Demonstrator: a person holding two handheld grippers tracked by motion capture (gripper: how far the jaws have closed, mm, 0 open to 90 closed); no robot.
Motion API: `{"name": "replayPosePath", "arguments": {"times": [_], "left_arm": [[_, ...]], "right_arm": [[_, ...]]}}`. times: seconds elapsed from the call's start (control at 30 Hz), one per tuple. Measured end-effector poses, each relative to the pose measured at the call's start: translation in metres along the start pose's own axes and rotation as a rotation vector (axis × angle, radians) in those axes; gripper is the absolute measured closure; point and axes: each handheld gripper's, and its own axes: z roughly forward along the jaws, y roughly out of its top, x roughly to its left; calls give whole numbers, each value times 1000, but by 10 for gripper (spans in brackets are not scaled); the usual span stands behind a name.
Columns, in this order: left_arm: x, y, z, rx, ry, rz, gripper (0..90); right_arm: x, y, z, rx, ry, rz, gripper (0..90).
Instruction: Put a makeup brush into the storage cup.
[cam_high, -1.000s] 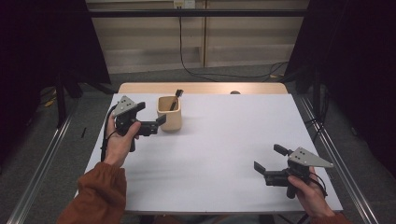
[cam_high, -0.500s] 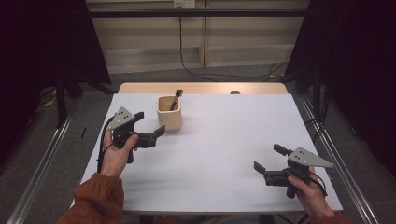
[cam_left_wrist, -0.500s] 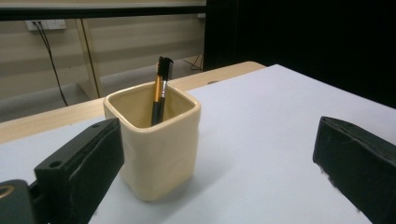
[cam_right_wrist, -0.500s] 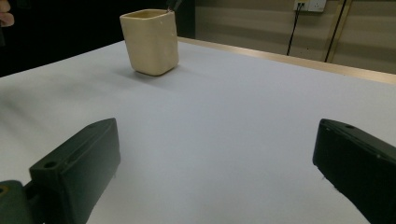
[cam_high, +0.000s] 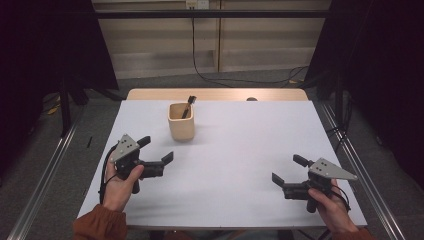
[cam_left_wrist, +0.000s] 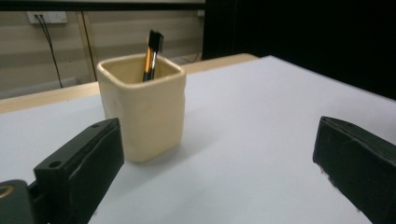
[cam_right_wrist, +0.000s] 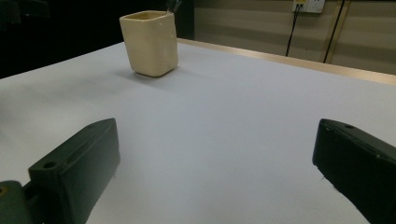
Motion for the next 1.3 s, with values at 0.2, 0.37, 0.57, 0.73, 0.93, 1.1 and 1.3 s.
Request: {"name": "replayPosePath", "arguments": {"times": [0.2,0.37,0.57,0.73,0.93,1.1,1.3], "left_arm": [[-3,-5,-13,-13,7,-8,20],[-10,-11,-22,2,13,-5,19],[-14,-19,-30,-3,27,-16,19],[-16,-23,-34,-4,26,-13,19],[-16,-28,-40,-1,15,-14,34],[-13,-33,-40,-6,18,-25,26],[-13,-34,-39,-6,19,-15,26]], "right_arm": [[1,0,0,1,-2,1,0],[1,0,0,1,-1,0,0],[1,0,0,2,-3,0,0],[0,-1,-2,-1,-7,5,0],[2,-1,-3,-3,-7,-6,0],[3,-3,-1,12,-1,-28,0],[2,-3,-2,10,-8,-24,0]]}}
